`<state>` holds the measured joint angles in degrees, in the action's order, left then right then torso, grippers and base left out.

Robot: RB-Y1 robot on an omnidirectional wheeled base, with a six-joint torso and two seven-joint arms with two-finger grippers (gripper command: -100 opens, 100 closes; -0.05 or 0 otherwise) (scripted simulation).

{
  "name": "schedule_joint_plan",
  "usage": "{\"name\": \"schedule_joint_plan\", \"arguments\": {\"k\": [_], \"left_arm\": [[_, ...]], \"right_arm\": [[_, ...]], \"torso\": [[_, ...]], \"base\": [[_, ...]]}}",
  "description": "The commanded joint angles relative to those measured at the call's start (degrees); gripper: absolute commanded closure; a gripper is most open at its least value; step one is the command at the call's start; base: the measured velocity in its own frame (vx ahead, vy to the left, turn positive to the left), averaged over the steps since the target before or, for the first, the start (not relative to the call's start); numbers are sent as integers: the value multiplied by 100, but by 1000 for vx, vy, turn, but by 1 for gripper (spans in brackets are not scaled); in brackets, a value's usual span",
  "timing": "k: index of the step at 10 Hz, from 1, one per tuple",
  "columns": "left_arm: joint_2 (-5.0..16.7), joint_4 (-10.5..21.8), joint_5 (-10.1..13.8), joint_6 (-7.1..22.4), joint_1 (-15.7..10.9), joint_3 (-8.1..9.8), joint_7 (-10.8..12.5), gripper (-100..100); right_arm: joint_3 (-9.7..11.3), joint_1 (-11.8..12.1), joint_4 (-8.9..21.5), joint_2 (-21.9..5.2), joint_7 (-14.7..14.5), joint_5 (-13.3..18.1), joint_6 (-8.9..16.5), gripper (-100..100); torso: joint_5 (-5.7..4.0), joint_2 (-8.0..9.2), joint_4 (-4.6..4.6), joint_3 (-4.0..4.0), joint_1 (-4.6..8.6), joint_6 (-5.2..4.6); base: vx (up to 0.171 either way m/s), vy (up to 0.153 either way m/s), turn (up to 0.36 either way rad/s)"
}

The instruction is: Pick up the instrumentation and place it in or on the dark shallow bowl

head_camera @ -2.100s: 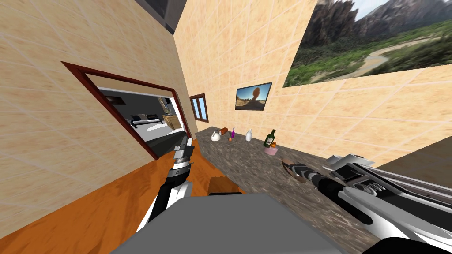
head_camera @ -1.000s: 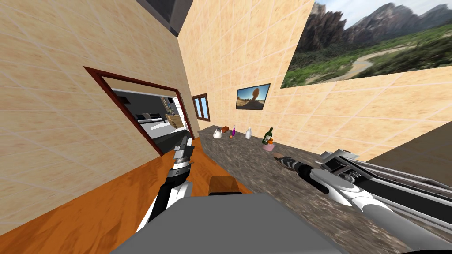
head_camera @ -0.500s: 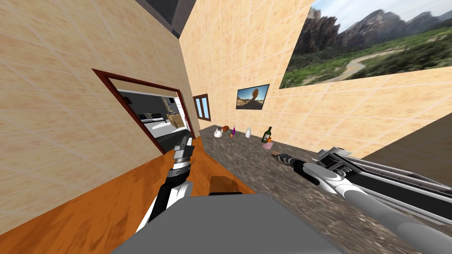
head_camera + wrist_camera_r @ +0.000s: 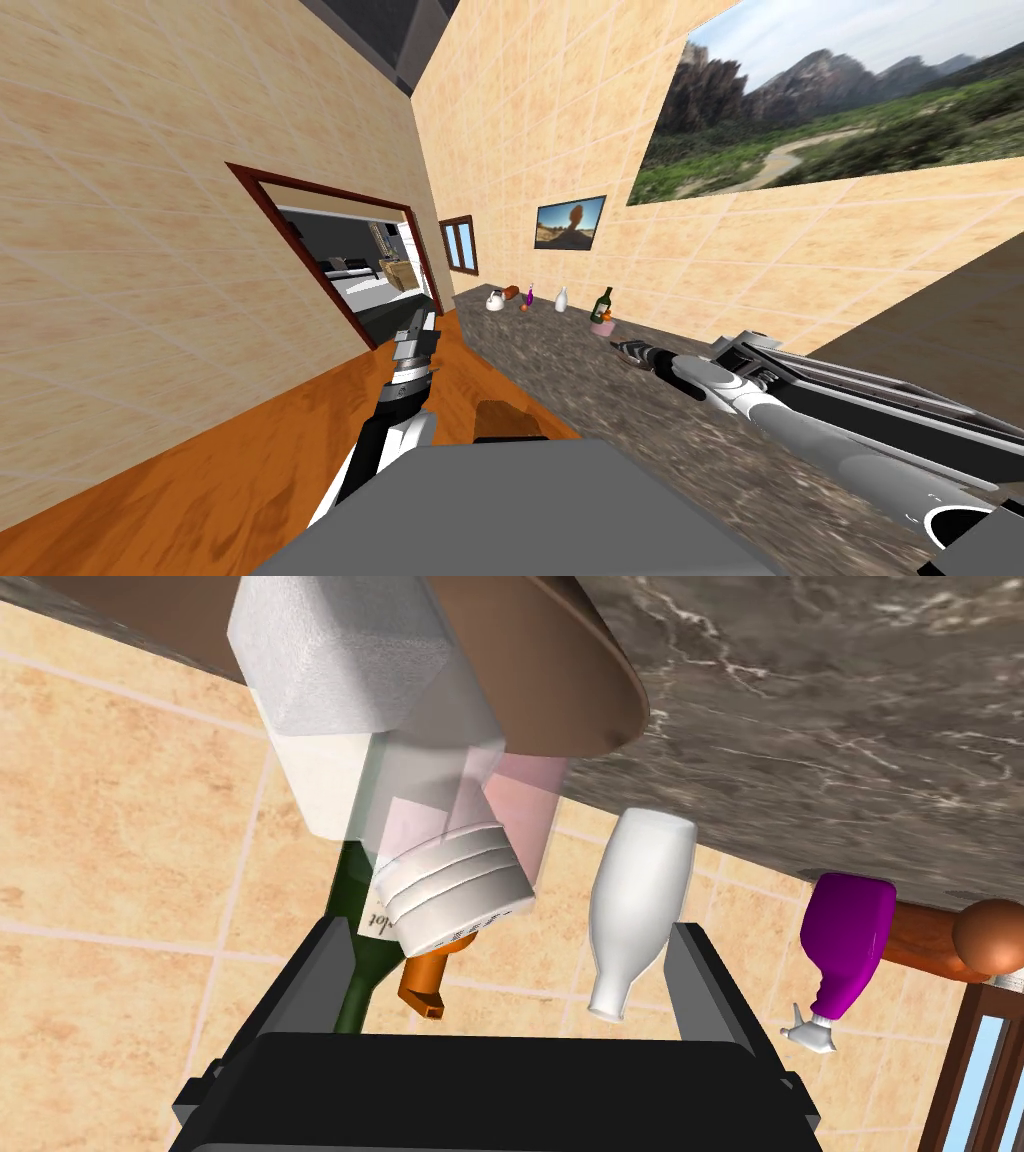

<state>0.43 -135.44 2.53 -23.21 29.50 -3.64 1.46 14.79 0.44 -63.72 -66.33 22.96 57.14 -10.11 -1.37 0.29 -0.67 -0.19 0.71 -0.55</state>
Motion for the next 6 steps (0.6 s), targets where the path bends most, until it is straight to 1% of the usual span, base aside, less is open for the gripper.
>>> {"name": "schedule_joint_plan", "arguments": {"k": [1, 2, 3, 4, 5, 6], "left_arm": [[0, 0, 0, 0, 0, 0, 0, 0], [0, 0, 0, 0, -1, -1, 0, 0], [-1, 0, 0, 0, -1, 0, 0, 0], [0, 0, 0, 0, -1, 0, 0, 0], [0, 0, 0, 0, 0, 0, 0, 0], [0, 0, 0, 0, 0, 0, 0, 0]], "right_arm": [[286, -286, 286, 7, 286, 286, -190, -100], [452, -489, 462, 7, 437, 445, -190, -100], [525, -648, 627, 7, 466, 492, -190, -100], [525, -840, 754, 7, 466, 492, -190, -100], [525, -995, 754, 7, 466, 492, -190, -100], [525, -1066, 754, 7, 466, 492, -190, -100]], "torso": [[0, 0, 0, 0, 0, 0], [-1, 29, 4, 14, -10, -2], [1, 51, 10, 29, -11, -4], [0, 42, 10, 25, -3, -4], [0, 24, 6, 15, 1, -3], [-1, 9, 2, 6, 1, -2]], "base": [[-95, 32, 40], [-148, 35, 16], [-89, 4, -9], [-25, -8, -2], [5, -7, 1], [16, -2, 5]]}}
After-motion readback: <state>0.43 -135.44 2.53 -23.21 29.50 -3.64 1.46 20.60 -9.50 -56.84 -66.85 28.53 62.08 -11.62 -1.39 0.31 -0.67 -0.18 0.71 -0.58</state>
